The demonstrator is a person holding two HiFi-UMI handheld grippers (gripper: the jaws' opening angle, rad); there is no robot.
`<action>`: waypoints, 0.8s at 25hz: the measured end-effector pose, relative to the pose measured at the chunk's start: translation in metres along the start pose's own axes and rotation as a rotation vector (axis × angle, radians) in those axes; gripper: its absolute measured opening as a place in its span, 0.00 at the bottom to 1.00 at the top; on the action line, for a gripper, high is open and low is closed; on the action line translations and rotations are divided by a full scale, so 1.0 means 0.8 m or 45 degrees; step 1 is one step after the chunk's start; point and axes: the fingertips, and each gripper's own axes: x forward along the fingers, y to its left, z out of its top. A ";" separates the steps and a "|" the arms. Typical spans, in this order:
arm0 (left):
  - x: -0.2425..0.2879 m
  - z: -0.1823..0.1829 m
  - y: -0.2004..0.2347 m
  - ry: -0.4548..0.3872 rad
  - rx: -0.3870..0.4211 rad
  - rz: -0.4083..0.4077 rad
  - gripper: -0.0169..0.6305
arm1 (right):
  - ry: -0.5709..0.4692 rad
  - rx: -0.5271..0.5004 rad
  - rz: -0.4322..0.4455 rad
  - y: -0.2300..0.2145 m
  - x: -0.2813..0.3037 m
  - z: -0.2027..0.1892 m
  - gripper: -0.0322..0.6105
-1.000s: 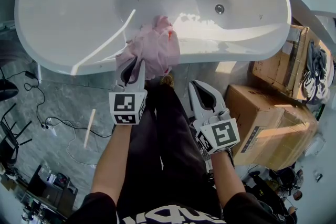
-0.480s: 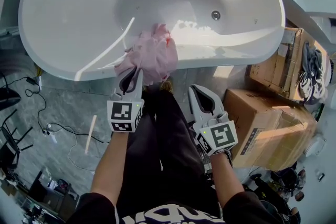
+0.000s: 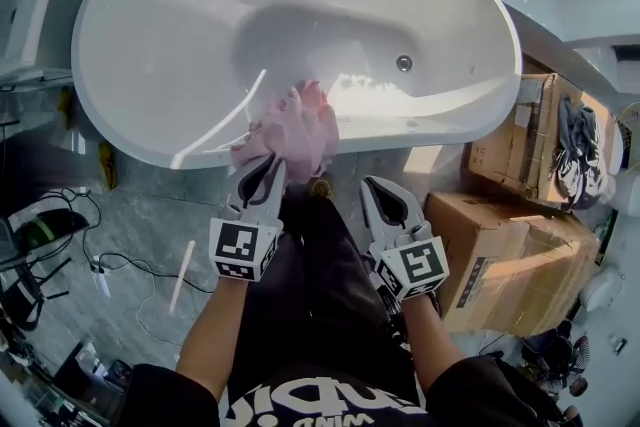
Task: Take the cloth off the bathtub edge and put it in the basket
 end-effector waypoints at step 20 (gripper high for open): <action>-0.145 0.160 -0.097 -0.131 0.203 -0.171 0.09 | -0.199 -0.087 0.043 0.073 -0.116 0.135 0.06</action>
